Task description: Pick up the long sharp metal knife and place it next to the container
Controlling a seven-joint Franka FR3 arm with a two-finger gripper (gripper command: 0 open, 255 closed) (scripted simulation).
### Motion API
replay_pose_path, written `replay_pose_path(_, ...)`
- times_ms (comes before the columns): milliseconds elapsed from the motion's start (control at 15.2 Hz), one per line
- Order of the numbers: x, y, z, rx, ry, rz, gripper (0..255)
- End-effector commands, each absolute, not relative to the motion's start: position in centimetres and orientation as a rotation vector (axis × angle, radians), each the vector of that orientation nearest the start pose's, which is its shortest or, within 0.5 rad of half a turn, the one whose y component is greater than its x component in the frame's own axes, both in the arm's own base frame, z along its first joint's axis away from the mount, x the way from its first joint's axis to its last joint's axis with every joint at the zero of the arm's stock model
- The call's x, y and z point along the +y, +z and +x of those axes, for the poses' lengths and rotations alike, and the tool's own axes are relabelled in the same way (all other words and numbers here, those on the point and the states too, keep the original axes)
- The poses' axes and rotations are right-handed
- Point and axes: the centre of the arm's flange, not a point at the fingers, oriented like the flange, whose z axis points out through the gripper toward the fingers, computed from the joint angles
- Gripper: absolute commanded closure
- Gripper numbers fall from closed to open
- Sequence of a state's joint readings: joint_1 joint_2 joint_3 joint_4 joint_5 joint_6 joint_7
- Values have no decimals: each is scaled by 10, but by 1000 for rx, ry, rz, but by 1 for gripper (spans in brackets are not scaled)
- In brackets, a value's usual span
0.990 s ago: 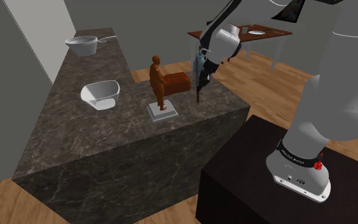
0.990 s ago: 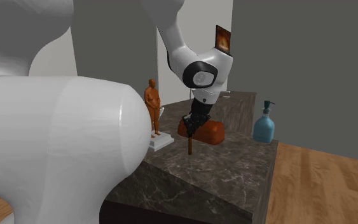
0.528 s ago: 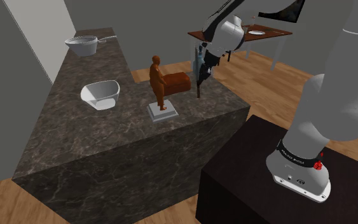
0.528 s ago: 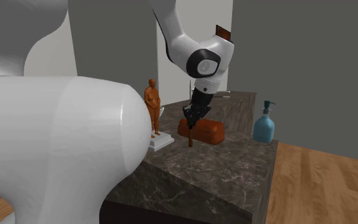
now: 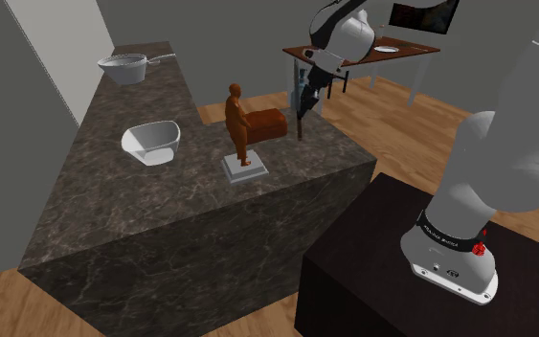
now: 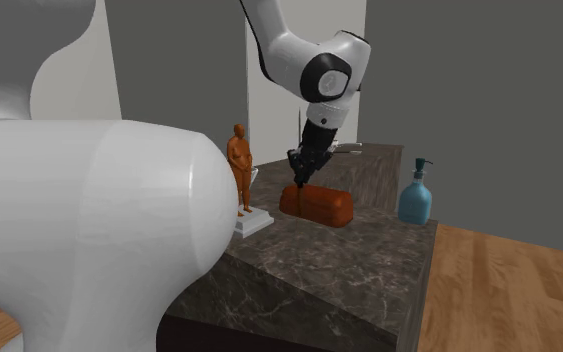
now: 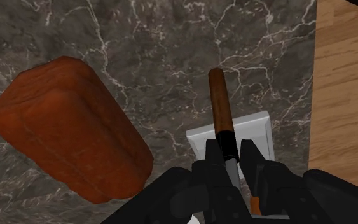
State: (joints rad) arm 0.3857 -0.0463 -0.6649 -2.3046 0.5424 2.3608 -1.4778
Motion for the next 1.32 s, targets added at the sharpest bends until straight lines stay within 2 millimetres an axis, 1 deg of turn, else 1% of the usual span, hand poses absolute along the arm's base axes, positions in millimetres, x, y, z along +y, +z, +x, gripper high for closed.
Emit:
replay_pose_path(0, -137, 382, 498, -1154, -558, -2642, 255)
replay_pose_path(1254, -137, 483, 498, -1154, -558, -2642, 255)
